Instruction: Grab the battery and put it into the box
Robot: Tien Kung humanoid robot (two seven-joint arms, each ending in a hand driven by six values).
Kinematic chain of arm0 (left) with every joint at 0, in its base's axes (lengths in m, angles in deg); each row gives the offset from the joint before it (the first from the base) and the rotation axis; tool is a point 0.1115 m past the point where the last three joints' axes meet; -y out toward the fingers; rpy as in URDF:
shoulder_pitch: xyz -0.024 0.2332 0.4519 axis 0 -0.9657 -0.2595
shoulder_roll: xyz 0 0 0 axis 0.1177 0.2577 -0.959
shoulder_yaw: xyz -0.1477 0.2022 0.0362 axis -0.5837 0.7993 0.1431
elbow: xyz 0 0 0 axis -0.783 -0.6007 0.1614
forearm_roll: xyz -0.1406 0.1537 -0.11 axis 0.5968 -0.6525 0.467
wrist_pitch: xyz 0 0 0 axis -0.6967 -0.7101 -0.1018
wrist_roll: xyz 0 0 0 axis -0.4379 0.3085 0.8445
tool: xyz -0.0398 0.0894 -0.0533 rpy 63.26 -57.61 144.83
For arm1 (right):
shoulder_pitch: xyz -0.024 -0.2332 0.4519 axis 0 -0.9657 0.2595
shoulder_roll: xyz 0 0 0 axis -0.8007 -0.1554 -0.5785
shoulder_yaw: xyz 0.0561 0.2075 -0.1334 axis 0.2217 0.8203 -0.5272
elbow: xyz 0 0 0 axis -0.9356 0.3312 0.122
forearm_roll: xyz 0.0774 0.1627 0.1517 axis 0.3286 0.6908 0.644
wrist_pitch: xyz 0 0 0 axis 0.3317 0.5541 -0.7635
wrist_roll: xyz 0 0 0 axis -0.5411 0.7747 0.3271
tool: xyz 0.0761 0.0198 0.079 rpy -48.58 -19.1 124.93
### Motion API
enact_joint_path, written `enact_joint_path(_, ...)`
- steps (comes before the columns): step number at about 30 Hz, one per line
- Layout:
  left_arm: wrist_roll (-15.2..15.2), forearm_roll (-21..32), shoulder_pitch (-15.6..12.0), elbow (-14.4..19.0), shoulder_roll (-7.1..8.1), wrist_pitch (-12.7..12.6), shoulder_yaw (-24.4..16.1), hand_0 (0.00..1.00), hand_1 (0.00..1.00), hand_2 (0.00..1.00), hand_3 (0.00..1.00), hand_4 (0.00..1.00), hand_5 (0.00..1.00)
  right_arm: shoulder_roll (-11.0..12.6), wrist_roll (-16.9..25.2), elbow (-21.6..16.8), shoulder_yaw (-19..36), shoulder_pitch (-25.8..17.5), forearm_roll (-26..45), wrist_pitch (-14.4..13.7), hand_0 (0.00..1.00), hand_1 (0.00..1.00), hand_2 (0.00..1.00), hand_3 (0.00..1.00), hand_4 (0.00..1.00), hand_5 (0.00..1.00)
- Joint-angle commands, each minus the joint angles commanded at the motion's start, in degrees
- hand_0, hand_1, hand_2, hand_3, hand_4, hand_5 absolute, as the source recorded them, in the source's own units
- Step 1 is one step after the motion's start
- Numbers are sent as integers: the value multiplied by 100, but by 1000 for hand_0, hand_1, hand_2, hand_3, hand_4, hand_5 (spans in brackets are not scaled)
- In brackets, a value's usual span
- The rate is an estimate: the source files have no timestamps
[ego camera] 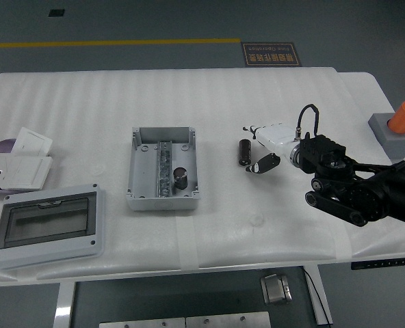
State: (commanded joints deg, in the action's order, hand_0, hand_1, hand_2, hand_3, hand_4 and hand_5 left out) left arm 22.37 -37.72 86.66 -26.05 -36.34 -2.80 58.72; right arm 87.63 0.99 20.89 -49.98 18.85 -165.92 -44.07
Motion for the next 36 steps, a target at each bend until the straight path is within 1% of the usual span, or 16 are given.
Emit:
enact_joint_path(1, 0, 5, 4, -1, 5, 0, 7, 646, 646, 524, 570, 592, 470, -6, 3, 17, -25, 23, 31, 49, 759, 719, 807, 998, 885, 422)
enact_joint_path(4, -1, 23, 20, -4, 26, -1, 31, 646, 646, 524, 570, 592, 470, -9, 16, 55, -45, 120, 135, 334, 759, 719, 807, 998, 885, 422)
enact_joint_path(5, -1, 26, 24, -4, 32, -1, 36, 646, 646, 524, 569, 589, 472, -8, 24, 63, -46, 152, 167, 412, 761, 715, 793, 998, 885, 426)
enact_joint_path(10, 0, 52, 39, -9, 48, -1, 73, 646, 646, 524, 569, 589, 472, -19, 76, 104, -28, 302, 381, 717, 761, 715, 793, 998, 885, 426)
enact_joint_path(11, 0, 53, 40, -10, 49, -1, 76, 646, 646, 524, 568, 587, 473, -26, 88, 111, -23, 324, 434, 759, 760, 699, 735, 906, 879, 425)
enact_joint_path(16, 2, 27, 52, -4, 55, 0, 58, 646, 646, 524, 568, 587, 473, -99, 136, 181, 60, 403, 636, 982, 760, 699, 735, 906, 879, 425)
enact_joint_path(17, 1, 25, 56, -3, 56, -1, 55, 645, 646, 523, 568, 586, 473, -119, 136, 203, 86, 409, 640, 1026, 755, 685, 711, 821, 867, 445)
enact_joint_path(22, 0, 7, 72, 1, 61, -1, 50, 645, 646, 523, 568, 586, 473, -192, 151, 289, 153, 420, 626, 1104, 755, 685, 711, 821, 867, 445)
enact_joint_path(23, 0, 5, 74, 1, 63, -1, 50, 645, 646, 523, 569, 586, 473, -202, 158, 304, 159, 419, 609, 1105, 746, 680, 701, 797, 806, 456)
enact_joint_path(28, 0, -32, 90, 8, 67, 0, 36, 645, 646, 523, 569, 586, 473, -250, 168, 397, 213, 391, 559, 1160, 746, 680, 701, 797, 806, 456)
enact_joint_path(29, -1, -47, 94, 11, 67, 1, 27, 645, 646, 523, 569, 586, 473, -261, 169, 417, 224, 381, 547, 1171, 745, 676, 697, 783, 784, 464)
enact_joint_path(31, 0, -70, 101, 14, 64, 3, 20, 645, 646, 523, 569, 586, 473, -282, 173, 447, 240, 364, 517, 1190, 745, 676, 697, 783, 784, 464)
enact_joint_path(34, -1, -88, 108, 15, 61, 4, 14, 645, 646, 523, 569, 586, 473, -295, 178, 448, 237, 352, 501, 1178, 745, 676, 697, 783, 784, 464)
enact_joint_path(35, -1, -94, 111, 15, 61, 3, 12, 645, 646, 523, 568, 587, 474, -295, 178, 442, 232, 352, 498, 1168, 743, 675, 692, 771, 761, 459)
enact_joint_path(36, -2, -101, 113, 16, 62, 3, 9, 645, 646, 523, 568, 587, 474, -294, 178, 436, 226, 353, 495, 1160, 743, 675, 692, 771, 761, 459)
